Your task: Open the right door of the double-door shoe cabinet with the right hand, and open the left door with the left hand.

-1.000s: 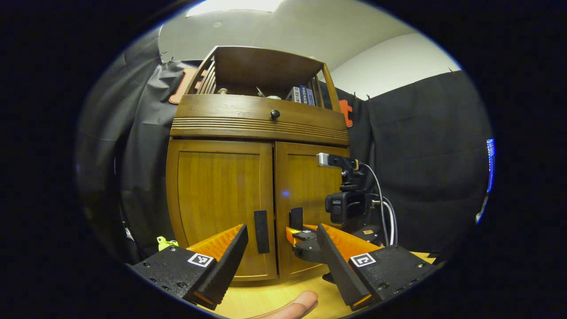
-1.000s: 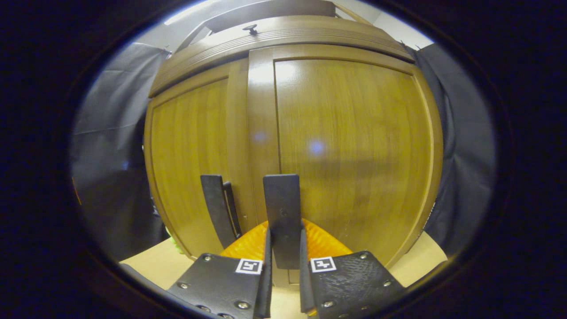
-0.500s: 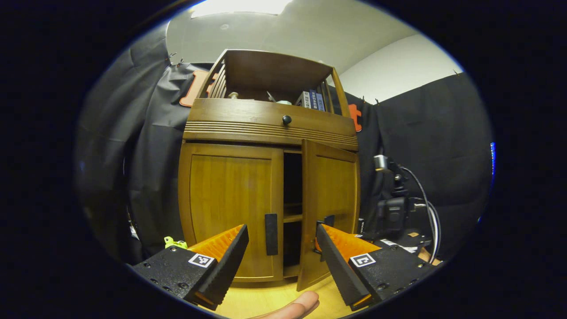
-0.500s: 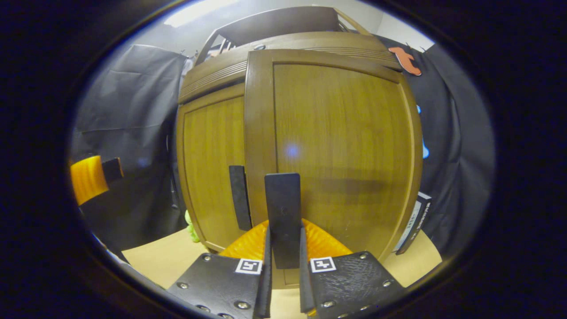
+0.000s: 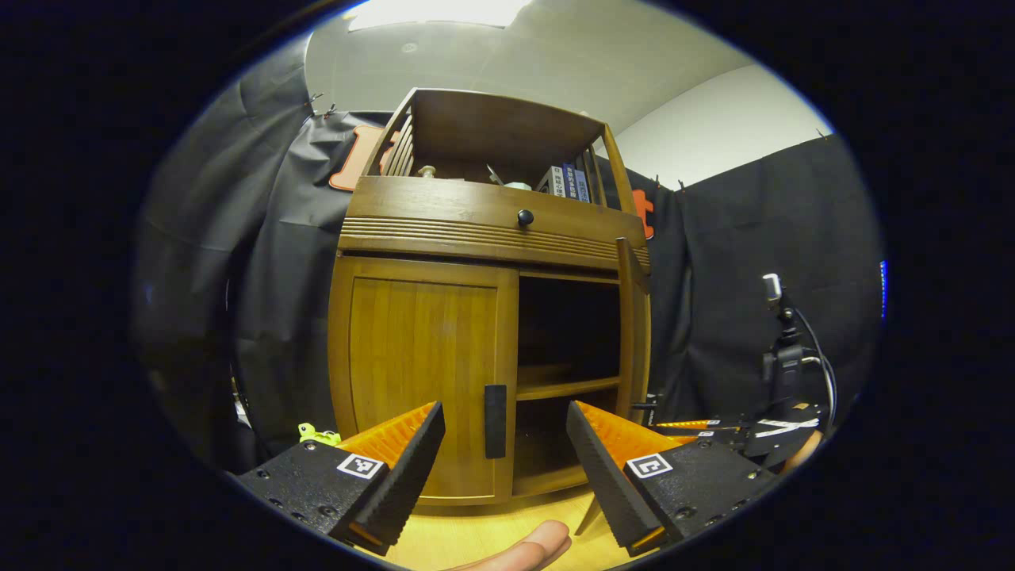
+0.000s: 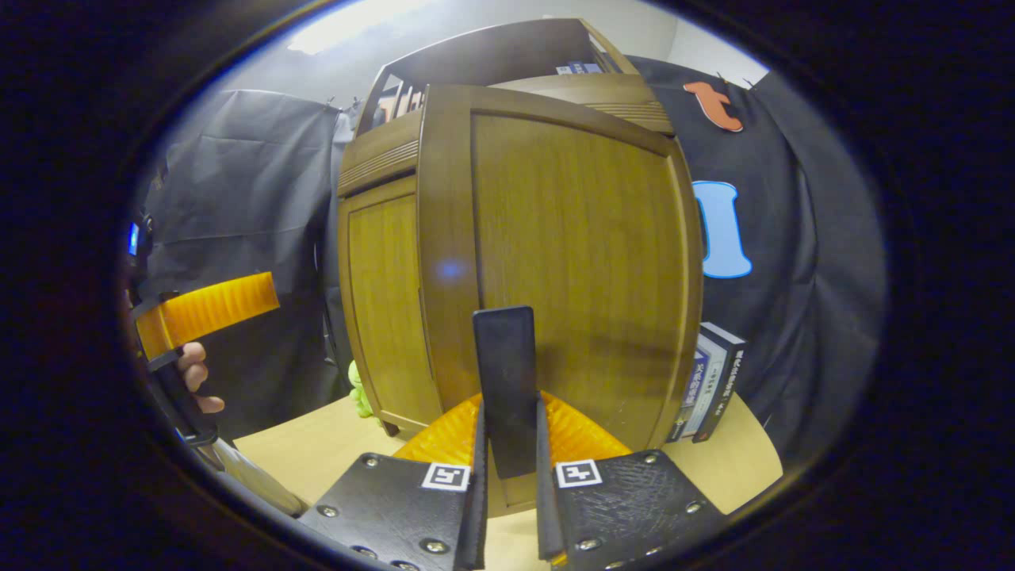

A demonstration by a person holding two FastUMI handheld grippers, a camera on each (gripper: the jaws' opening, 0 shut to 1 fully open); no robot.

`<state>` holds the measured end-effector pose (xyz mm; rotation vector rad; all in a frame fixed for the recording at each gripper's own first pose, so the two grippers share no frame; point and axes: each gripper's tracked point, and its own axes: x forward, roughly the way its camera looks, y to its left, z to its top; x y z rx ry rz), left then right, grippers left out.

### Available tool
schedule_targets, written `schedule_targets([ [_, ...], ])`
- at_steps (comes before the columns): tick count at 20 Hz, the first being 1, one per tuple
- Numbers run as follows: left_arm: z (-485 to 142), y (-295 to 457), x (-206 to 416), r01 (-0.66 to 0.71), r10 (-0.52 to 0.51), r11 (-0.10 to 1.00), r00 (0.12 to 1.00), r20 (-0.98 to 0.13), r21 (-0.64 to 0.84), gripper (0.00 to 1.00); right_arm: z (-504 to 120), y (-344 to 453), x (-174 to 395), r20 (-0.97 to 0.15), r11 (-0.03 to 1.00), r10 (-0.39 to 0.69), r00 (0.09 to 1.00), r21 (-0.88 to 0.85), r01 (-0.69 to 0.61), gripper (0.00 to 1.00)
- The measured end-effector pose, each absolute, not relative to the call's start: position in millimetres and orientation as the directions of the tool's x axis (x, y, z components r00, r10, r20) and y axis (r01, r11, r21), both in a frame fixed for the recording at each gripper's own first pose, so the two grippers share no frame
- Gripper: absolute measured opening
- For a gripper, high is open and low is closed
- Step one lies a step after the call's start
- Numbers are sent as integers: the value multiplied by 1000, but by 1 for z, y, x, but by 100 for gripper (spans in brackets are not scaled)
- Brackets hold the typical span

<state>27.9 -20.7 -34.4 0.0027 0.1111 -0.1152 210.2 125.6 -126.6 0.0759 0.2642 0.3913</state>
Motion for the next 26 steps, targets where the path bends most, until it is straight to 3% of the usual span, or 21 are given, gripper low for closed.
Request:
schedule_targets([
  [10,-29,-15,23,112,-111,994,989,-101,8,93,-120,66,182,-253,954,300,920,103,-283,24],
  [11,-27,-15,21,118,-117,993,989,-95,5,93,-121,59,180,-258,959,283,924,96,-267,29],
  [12,-25,-14,20,122,-122,992,988,-90,2,96,-120,52,179,-260,963,267,928,96,-250,24],
  [16,-22,-11,16,129,-129,992,988,-82,-5,93,-134,13,178,-292,987,157,943,73,-142,24],
  [19,-20,-9,17,125,-125,992,989,-78,-4,93,-131,-22,175,-280,988,55,959,152,-12,28],
  [20,-21,-10,18,125,-125,992,989,-79,-4,96,-131,-37,181,-266,981,37,963,191,15,10],
  [21,-22,-12,18,129,-129,992,988,-81,-3,96,-130,-46,181,-255,975,42,966,221,16,16],
  [22,-23,-13,18,132,-132,991,988,-83,-4,93,-132,-48,183,-243,972,61,968,236,-2,5],
  [23,-24,-14,18,133,-133,991,987,-88,-5,96,-131,-49,184,-233,970,74,970,243,-16,15],
  [24,-26,-15,19,133,-133,991,987,-92,-6,93,-131,-51,184,-226,971,86,970,237,-31,5],
  [25,-27,-16,19,132,-132,991,987,-96,-5,93,-132,-55,184,-226,975,90,970,219,-40,16],
  [26,-29,-17,21,131,-131,991,986,-101,-3,93,-132,-62,187,-224,979,87,971,199,-42,5],
])
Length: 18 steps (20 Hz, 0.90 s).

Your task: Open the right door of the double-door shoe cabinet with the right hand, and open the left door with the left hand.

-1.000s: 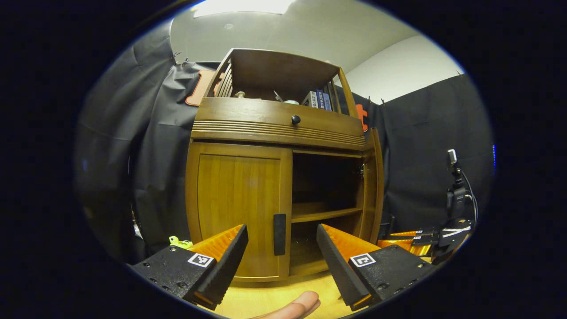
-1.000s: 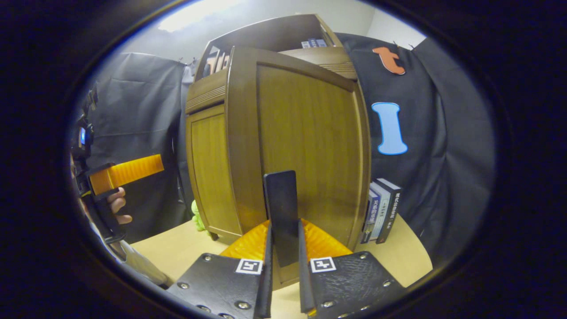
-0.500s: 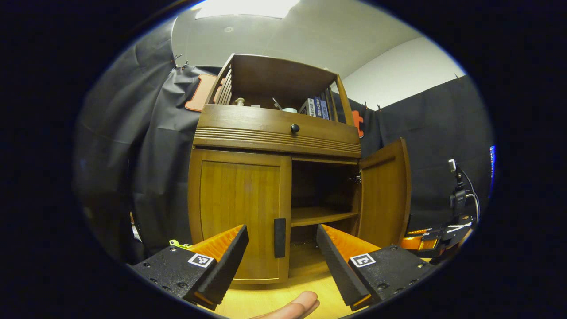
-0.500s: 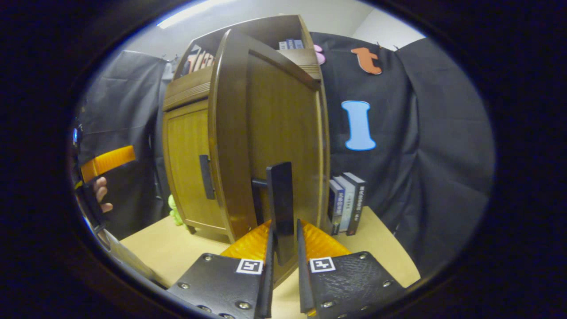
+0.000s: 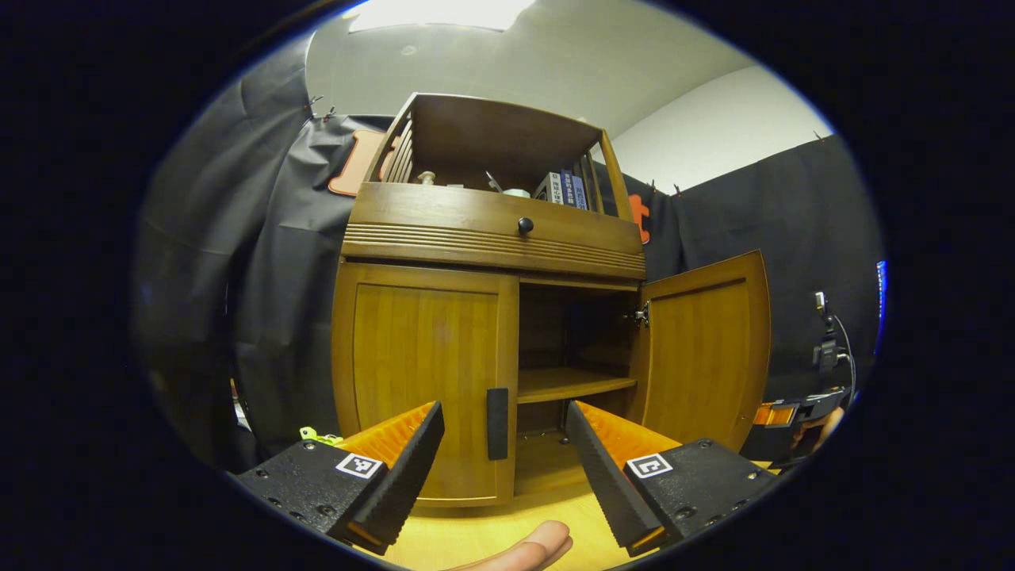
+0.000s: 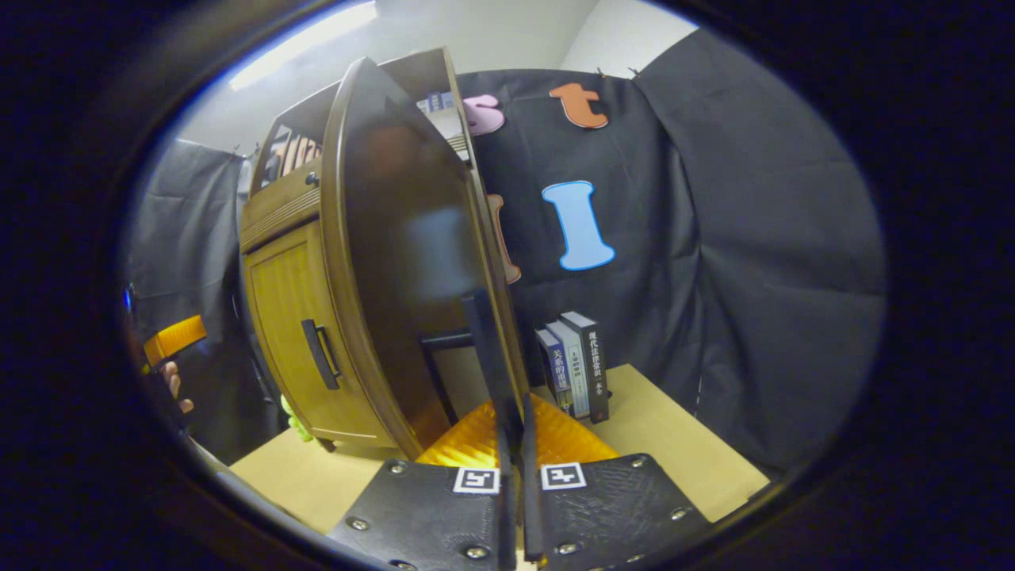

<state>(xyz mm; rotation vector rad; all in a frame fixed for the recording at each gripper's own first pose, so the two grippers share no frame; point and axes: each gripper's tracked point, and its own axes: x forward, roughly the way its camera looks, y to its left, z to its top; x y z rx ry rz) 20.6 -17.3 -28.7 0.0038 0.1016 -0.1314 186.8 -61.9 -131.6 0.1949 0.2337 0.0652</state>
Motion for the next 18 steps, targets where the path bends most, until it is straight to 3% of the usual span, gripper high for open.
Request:
schedule_targets([
  [10,-47,-19,39,88,-82,995,987,-138,39,96,-131,-106,199,-226,979,188,956,126,-163,5],
  [12,-49,-16,43,72,-65,996,988,-140,43,96,-133,-111,204,-222,974,211,952,127,-186,21],
  [14,-50,-13,45,55,-47,997,989,-138,50,93,-133,-110,204,-217,968,242,945,123,-220,23],
  [16,-50,-9,48,38,-30,998,991,-134,55,96,-131,-120,197,-214,969,240,947,108,-221,22],
  [18,-51,-6,50,27,-19,998,991,-135,55,93,-135,-122,203,-241,973,220,945,127,-194,52],
])
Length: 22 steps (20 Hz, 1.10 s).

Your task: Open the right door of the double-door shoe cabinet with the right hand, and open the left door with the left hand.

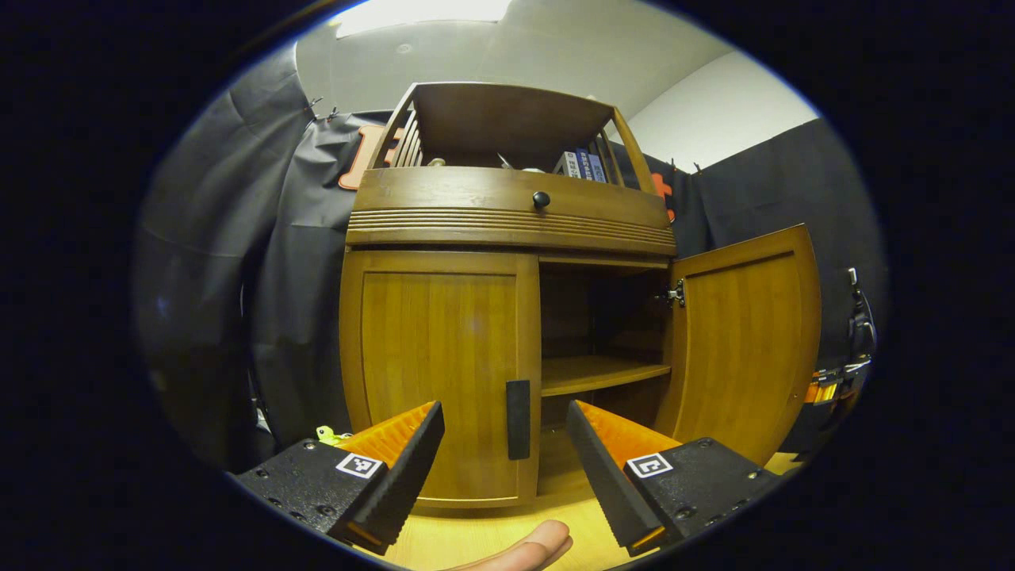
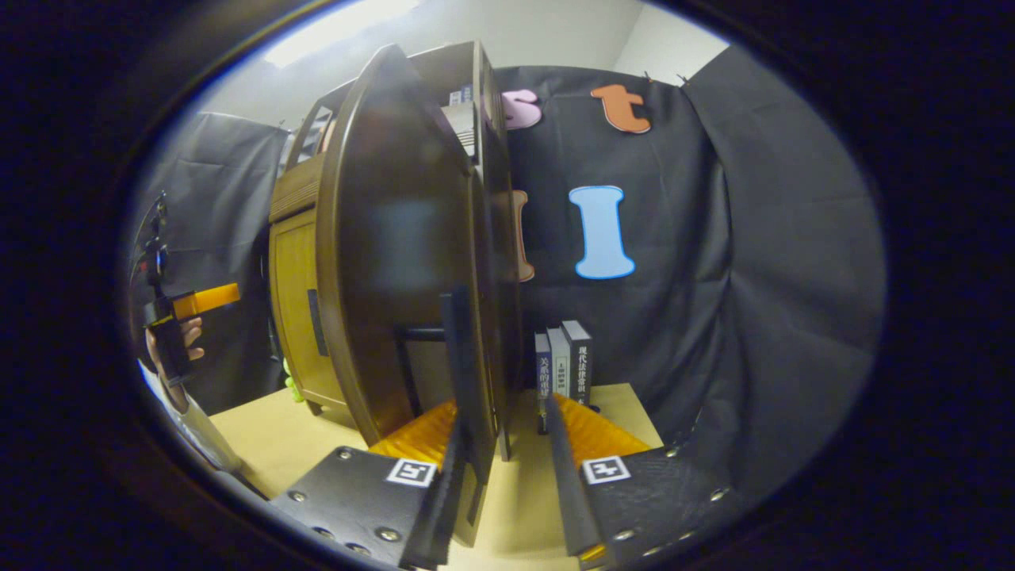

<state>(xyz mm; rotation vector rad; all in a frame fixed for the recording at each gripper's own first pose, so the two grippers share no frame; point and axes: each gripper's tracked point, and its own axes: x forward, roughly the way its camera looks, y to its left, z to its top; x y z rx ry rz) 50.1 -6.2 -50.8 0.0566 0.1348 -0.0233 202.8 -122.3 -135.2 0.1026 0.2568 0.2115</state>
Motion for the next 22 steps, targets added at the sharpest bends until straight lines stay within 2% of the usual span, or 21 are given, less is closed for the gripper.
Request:
schedule_targets([
  [1,-51,-4,52,19,-12,998,991,-136,52,93,-134,-128,198,-249,975,209,946,121,-184,56],
  [2,-52,-2,53,13,-6,999,991,-137,51,93,-131,-130,193,-248,976,208,946,117,-184,70],
  [4,-54,-1,57,6,1,999,990,-138,50,93,-117,-135,178,-231,976,206,951,122,-182,81],
  [6,-58,-2,62,7,0,999,990,-142,46,93,-98,-144,160,-191,977,195,962,128,-172,87],
  [7,-61,-4,65,14,-7,999,990,-144,45,96,-88,-151,151,-167,979,176,970,130,-156,87],
  [8,-63,-7,69,22,-15,999,989,-149,46,93,-78,-159,142,-145,983,146,979,130,-127,87],
  [9,-65,-9,75,26,-19,999,989,-148,46,96,-69,-166,132,-121,987,111,986,127,-96,84],
  [12,-74,-10,93,9,-4,999,990,-142,32,93,-49,-176,101,-70,994,5,998,106,2,100],
  [14,-90,-13,109,0,5,1000,987,-163,29,93,-38,-166,78,-29,994,-28,999,103,30,97],
  [16,-108,-17,127,7,1,999,982,-187,40,96,-34,-143,55,4,993,-24,1000,112,24,100],
  [17,-115,-20,134,15,-5,999,981,-193,52,94,-32,-130,45,19,993,-15,1000,120,12,100],
  [20,-134,-22,153,3,8,998,983,-186,57,96,-40,-93,20,17,994,-17,1000,111,15,100],
  [21,-142,-23,156,-1,12,998,981,-195,56,94,-43,-81,16,-3,995,-27,1000,97,27,100],
  [22,-150,-24,161,-5,17,998,978,-206,60,96,-50,-64,10,-27,997,-23,999,73,25,97],
])
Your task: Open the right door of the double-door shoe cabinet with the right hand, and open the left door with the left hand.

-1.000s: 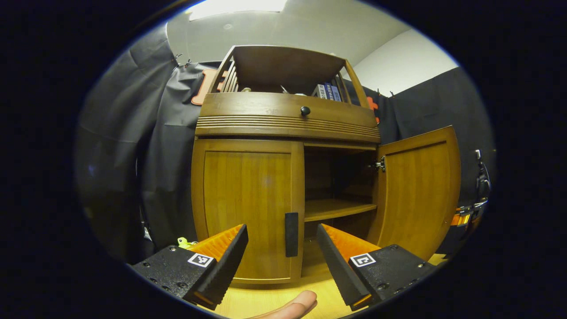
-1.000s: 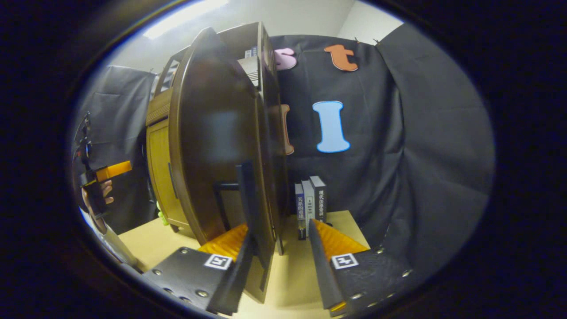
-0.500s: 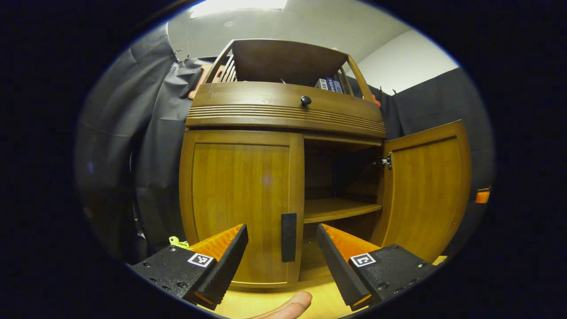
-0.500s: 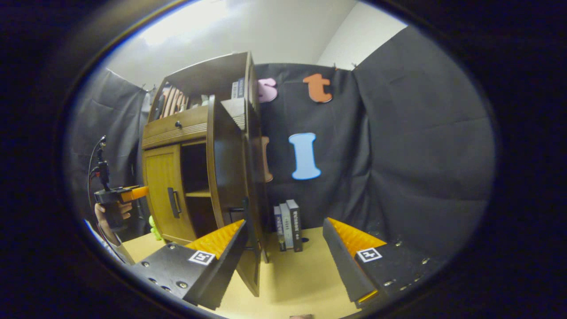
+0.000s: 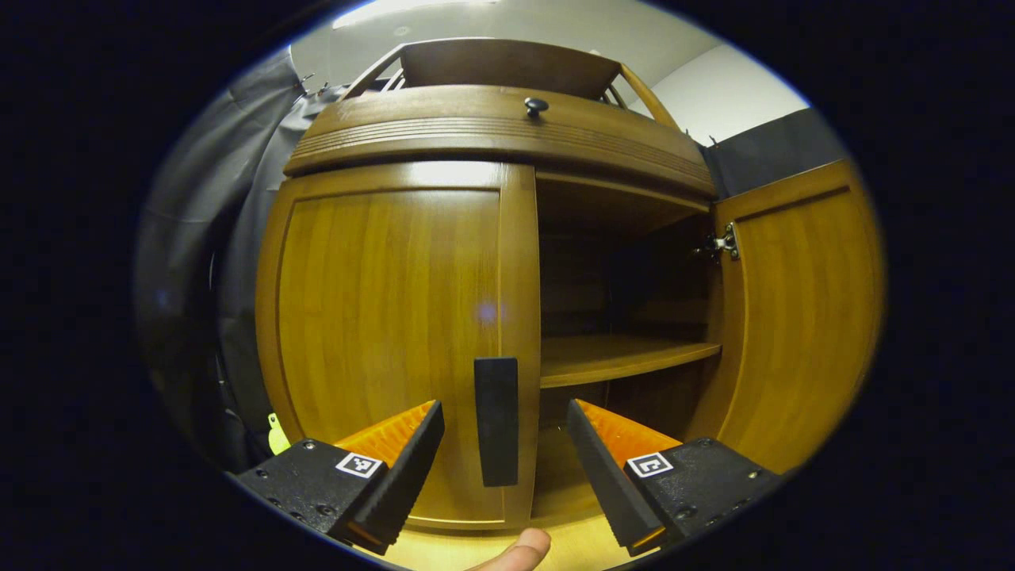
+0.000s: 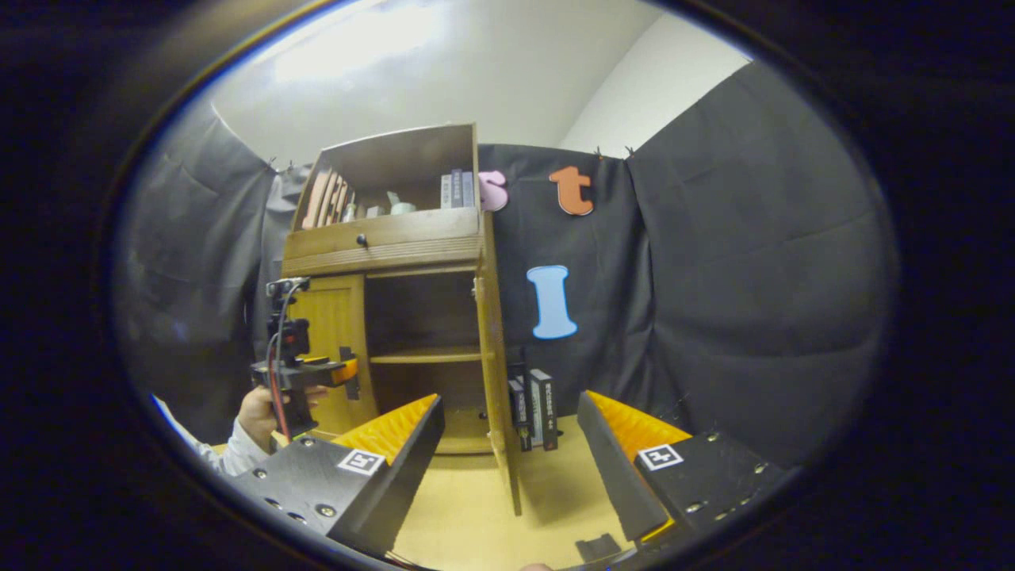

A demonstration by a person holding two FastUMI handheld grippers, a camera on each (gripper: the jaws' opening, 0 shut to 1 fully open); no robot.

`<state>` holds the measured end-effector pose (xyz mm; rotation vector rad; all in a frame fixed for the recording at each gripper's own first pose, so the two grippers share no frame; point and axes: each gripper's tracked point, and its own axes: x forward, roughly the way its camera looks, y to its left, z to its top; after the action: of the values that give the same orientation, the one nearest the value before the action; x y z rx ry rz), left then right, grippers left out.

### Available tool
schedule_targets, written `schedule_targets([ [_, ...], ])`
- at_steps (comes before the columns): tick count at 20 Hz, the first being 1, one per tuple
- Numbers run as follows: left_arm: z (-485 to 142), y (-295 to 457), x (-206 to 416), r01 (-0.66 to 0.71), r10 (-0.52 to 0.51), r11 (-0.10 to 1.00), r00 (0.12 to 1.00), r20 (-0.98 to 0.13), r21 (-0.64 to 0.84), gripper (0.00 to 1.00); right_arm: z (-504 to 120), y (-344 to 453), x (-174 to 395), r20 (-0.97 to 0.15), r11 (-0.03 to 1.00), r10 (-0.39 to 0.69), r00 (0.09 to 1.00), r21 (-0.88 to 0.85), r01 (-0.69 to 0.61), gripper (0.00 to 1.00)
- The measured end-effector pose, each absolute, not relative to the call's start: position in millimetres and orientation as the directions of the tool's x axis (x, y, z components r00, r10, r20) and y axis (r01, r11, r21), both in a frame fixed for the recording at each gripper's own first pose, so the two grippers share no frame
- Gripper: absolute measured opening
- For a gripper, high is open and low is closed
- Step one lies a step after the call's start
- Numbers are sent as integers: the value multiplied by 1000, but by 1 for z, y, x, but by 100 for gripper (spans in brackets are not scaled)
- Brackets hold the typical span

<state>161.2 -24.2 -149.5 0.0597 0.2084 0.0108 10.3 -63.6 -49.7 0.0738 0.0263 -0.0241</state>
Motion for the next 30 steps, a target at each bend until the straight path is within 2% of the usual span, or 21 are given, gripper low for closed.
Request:
schedule_targets([
  [1,-152,-22,168,-12,27,997,979,-202,78,93,-54,-49,5,-48,998,-22,999,49,24,100],
  [3,-154,-20,171,-30,47,994,983,-177,101,96,-56,-24,-3,-72,1000,-19,997,21,20,99],
  [4,-157,-21,171,-15,32,995,984,-173,100,85,-56,-15,-6,-75,1000,-19,997,23,21,97],
  [5,-160,-22,175,-1,18,996,983,-182,90,78,-55,-7,-9,-80,1000,-20,997,21,22,100],
  [6,-170,-21,182,4,16,996,975,-222,86,71,-54,-1,-12,-83,1000,-17,996,16,18,97],
  [7,-176,-15,185,-21,43,996,970,-241,92,64,-55,4,-16,-85,1000,-12,996,15,14,100],
  [10,-176,-12,187,-39,49,998,974,-219,49,33,-45,26,-29,-61,998,26,998,50,-23,100],
  [12,-178,-11,189,-20,35,997,974,-222,70,33,-43,39,-41,-59,997,61,996,58,-57,100],
  [14,-179,-10,186,-7,26,997,970,-242,82,32,-38,37,-52,-47,998,50,998,36,-49,97],
  [15,-178,-10,183,2,18,997,968,-249,80,31,-33,36,-57,-39,999,45,998,28,-44,100],
  [20,-172,-14,172,74,-58,996,966,-254,52,31,-8,43,-67,19,999,37,999,34,-37,100],
  [22,-169,-15,161,98,-83,994,963,-255,47,30,-4,43,-70,26,1000,12,1000,4,-12,97],
  [24,-166,-13,142,118,-104,992,962,-254,41,30,-9,43,-79,19,1000,-2,1000,-22,3,100],
  [25,-164,-12,136,128,-115,991,961,-253,36,30,-10,43,-81,16,1000,-2,1000,-25,2,96],
  [27,-157,-11,123,148,-141,989,963,-231,12,30,-8,50,-78,16,1000,9,1000,-17,-9,100],
  [30,-151,-6,102,163,-155,986,963,-223,21,30,-9,55,-74,17,1000,22,1000,-13,-22,100],
])
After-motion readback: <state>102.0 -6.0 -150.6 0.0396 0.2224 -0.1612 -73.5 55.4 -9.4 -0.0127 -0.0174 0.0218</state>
